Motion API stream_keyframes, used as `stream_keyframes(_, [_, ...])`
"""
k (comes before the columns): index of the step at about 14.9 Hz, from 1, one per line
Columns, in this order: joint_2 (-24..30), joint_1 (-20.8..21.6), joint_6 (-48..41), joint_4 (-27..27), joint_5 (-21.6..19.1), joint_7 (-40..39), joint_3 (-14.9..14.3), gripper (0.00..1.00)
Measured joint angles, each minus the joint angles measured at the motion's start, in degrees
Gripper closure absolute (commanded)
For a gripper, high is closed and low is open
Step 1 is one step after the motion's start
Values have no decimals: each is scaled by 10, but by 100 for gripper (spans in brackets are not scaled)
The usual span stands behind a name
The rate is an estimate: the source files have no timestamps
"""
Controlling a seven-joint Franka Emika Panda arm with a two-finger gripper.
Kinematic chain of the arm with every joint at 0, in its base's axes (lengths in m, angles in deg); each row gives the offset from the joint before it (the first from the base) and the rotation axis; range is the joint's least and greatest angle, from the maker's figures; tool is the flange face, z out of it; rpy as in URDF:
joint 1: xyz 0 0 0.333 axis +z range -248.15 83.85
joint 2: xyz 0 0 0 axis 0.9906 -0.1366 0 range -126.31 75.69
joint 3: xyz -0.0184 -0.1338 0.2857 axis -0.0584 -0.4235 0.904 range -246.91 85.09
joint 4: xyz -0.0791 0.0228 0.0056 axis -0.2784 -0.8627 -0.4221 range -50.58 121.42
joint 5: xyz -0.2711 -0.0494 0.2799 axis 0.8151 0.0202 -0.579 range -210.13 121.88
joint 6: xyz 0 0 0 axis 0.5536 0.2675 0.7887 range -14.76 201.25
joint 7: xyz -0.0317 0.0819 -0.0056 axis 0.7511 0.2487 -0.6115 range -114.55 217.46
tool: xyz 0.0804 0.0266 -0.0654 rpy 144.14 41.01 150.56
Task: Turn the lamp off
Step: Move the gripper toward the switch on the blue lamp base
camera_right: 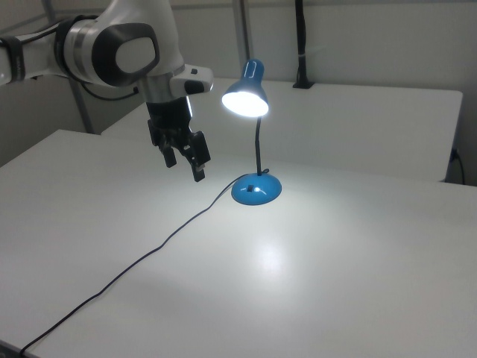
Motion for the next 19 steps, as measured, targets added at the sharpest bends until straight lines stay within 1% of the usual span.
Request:
stream_keyframes(1, [0,0,0,0,0,0,0,0])
stream_keyframes(3, [-7,2,0,1,22,-29,0,0])
stream_keyframes(4, [-14,3,0,1,26,-38,1,0])
stream_keyframes(6, [-29,3,0,0,27,-43,1,0])
stream_keyframes(8, [-30,3,0,-4,26,-43,2,1])
stream_keyframes(9, [-30,3,0,-9,26,-43,2,11])
stream_keyframes(10, [-30,3,0,-14,26,-43,2,27])
stream_keyframes(12, [-31,3,0,-18,26,-43,2,66])
stream_keyframes(13, [-32,3,0,-18,25,-43,2,75])
stream_keyframes(15, [-39,2,0,-22,24,-43,2,84])
stream_keyframes(17, [-52,2,0,-31,13,-58,1,94])
stream_keyframes(19, [-78,2,0,-52,5,-92,2,95])
